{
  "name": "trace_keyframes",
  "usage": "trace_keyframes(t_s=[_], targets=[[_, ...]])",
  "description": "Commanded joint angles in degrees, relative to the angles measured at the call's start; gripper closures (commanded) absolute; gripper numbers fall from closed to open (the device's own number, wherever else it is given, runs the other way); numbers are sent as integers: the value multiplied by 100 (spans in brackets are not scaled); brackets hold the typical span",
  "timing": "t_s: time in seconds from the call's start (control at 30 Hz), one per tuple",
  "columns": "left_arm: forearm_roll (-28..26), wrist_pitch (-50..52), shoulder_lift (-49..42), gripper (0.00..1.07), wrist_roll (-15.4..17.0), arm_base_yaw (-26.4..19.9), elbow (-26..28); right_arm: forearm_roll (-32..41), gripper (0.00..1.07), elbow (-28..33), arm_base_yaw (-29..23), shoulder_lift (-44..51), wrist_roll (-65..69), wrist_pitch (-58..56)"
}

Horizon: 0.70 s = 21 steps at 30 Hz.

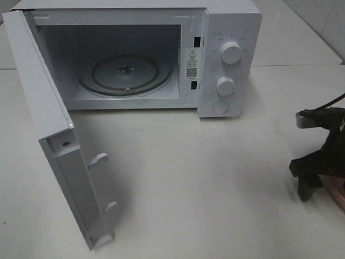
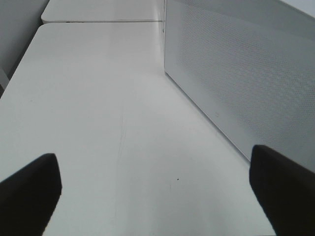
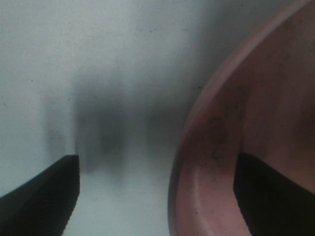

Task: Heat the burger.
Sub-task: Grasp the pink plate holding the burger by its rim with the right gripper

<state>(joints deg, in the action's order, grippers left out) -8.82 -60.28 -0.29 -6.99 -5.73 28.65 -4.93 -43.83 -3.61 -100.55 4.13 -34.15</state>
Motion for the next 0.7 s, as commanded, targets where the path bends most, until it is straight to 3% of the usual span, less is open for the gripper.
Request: trace_keyframes(t_s=[0.03, 0.27, 0.43, 0.47, 0.5, 0.57, 0.6, 0.63, 0.67, 0.7], targets=[[11, 74, -115, 9, 0, -6, -17, 6, 27, -40, 23, -149, -92, 69], [11, 74, -115, 9, 0, -6, -17, -109, 31, -40, 23, -189, -103, 69], [11, 74, -115, 9, 0, -6, -17, -315, 42, -40, 23, -189, 109, 74], [11, 74, -115, 9, 0, -6, -17, -367, 46, -40, 23, -189, 178, 74], [11, 74, -115, 9, 0, -6, -17, -435, 57, -40, 23, -189, 269, 74], [11, 74, -115, 9, 0, -6, -17, -533, 63, -40, 23, -189, 384, 74], [11, 74, -115, 9, 0, -6, -17, -550, 78, -40, 23, -189, 441, 74], [11, 74, -115, 9, 0, -6, -17, -550, 78, -40, 23, -189, 441, 74], [11, 74, -115, 9, 0, -6, -17, -550, 93, -40, 23, -189, 516, 74], [11, 74, -115, 9, 0, -6, -17, -550, 93, -40, 23, -189, 516, 74]])
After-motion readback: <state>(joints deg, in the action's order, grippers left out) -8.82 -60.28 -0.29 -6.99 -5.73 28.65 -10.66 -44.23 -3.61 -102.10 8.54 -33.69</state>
